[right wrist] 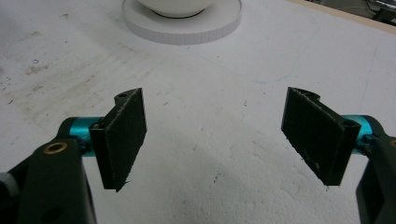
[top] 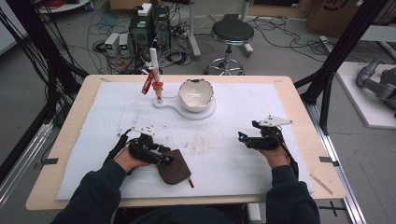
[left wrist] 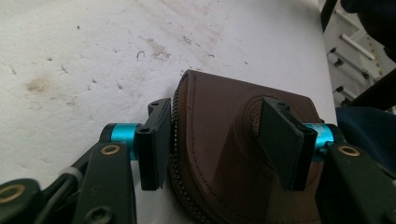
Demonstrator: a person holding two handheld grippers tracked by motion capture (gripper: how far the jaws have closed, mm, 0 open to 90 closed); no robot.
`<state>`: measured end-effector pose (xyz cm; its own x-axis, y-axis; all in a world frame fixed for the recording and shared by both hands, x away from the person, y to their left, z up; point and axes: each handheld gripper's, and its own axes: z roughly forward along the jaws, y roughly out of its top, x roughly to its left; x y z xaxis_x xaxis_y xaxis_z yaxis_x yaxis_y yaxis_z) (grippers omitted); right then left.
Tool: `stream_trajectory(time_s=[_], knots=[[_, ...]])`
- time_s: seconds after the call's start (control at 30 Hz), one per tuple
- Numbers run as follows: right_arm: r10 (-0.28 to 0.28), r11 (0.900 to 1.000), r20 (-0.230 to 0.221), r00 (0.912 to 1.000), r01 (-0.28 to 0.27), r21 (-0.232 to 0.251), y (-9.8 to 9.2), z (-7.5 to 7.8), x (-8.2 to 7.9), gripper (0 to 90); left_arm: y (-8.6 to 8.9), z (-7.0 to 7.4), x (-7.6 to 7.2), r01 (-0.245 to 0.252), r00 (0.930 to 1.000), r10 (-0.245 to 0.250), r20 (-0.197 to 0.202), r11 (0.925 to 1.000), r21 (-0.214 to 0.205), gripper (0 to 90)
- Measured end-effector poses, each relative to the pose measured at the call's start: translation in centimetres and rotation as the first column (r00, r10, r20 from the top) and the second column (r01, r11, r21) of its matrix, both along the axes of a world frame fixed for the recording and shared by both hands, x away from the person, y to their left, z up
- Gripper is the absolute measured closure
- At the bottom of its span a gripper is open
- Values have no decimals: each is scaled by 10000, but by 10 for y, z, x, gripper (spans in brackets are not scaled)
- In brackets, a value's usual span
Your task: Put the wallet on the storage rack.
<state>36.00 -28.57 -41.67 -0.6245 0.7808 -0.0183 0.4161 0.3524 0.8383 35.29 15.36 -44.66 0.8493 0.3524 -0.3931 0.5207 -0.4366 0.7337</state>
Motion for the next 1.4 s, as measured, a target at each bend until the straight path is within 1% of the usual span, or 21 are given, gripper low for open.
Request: stream_trajectory(time_s=[0.1, 0.23, 0.37, 0.5, 0.57, 0.63, 0.73, 0.8, 0.83, 0.87, 0.9, 0.93, 0.97, 1.0, 1.07, 1.1, 1.23, 1.3, 1.33, 1.37, 1.4], knots=[[-1, 10000, 12, 10000, 1, -10, 1, 0, 0, 225, -2, 2, 0, -210, 9995, 210, 240, 9998, 11, 530], [27, 10000, 7, 10000, -27, -16, 2, 1, 0, 225, -9, 3, 4, -1311, 9895, 1305, 623, 9914, 62, 548], [9, 10000, 2, 10000, -9, 44, 5, 1, 1, 225, -14, 4, 11, -2525, 9634, 2509, 948, 9676, 48, 560], [95, 9999, -47, 9999, -95, 122, 8, 1, 2, 225, -20, 3, 15, -3524, 9285, 3504, 1228, 9358, -58, 560], [169, 9994, -120, 9998, -165, 298, 12, 1, 2, 225, -24, 1, 18, -3884, 9127, 3882, 1277, 9212, -245, 561], [355, 9987, -177, 9992, -348, 360, 19, 1, 3, 225, -30, -2, 20, -4141, 9012, 4167, 1192, 9090, -473, 560], [662, 9971, -365, 9971, -647, 402, 33, 0, 4, 222, -38, -3, 21, -4163, 8983, 4200, 1293, 9075, -557, 554], [1058, 9930, -651, 9923, -1020, 588, 46, -2, 6, 221, -39, -1, 19, -3978, 9029, 4007, 1557, 9161, -503, 531], [1266, 9906, -702, 9895, -1224, 611, 52, -4, 6, 221, -37, 1, 19, -3995, 9017, 4033, 1555, 9150, -568, 512], [1441, 9879, -801, 9863, -1388, 691, 58, -5, 6, 221, -35, 4, 19, -3977, 9023, 4026, 1544, 9154, -631, 499], [1601, 9854, -857, 9834, -1541, 730, 63, -6, 6, 221, -31, 8, 19, -4053, 8986, 4127, 1487, 9108, -789, 496], [1941, 9790, -1060, 9752, -1858, 840, 75, -8, 7, 221, -25, 12, 19, -4043, 8989, 4138, 1437, 9100, -918, 468], [1941, 9790, -1060, 9752, -1858, 840, 75, -8, 7, 221, -20, 16, 19, -4056, 8988, 4171, 1345, 9079, -1056, 468], [2268, 9715, -1279, 9655, -2151, 993, 86, -11, 7, 221, -15, 20, 19, -4005, 8998, 4124, 1427, 9102, -1053, 456], [2409, 9676, -1374, 9608, -2267, 1107, 91, -13, 9, 221, -5, 27, 19, -4049, 8922, 4199, 1664, 9068, -1169, 448], [2537, 9638, -1519, 9553, -2363, 1233, 96, -15, 10, 221, 1, 29, 20, -3987, 8933, 4163, 1693, 9080, -1288, 430], [3069, 9444, -2063, 9291, -2704, 1872, 116, -22, 15, 222, 10, 28, 21, -3818, 8969, 3956, 1979, 9182, -1054, 395], [3400, 9334, -2333, 9110, -2967, 2018, 127, -25, 17, 236, 12, 26, 22, -3761, 9023, 3887, 1863, 9211, -1006, 392], [3527, 9291, -2440, 9034, -3070, 2062, 130, -27, 18, 255, 11, 26, 22, -3810, 9012, 3938, 1808, 9189, -1021, 391], [3669, 9253, -2641, 8920, -3205, 2029, 135, -29, 18, 274, 12, 25, 23, -3781, 9024, 3905, 1822, 9203, -999, 391], [3867, 9204, -2998, 8721, -3445, 1850, 141, -34, 18, 294, 11, 25, 23, -3753, 9037, 3879, 1813, 9214, -1004, 391]])
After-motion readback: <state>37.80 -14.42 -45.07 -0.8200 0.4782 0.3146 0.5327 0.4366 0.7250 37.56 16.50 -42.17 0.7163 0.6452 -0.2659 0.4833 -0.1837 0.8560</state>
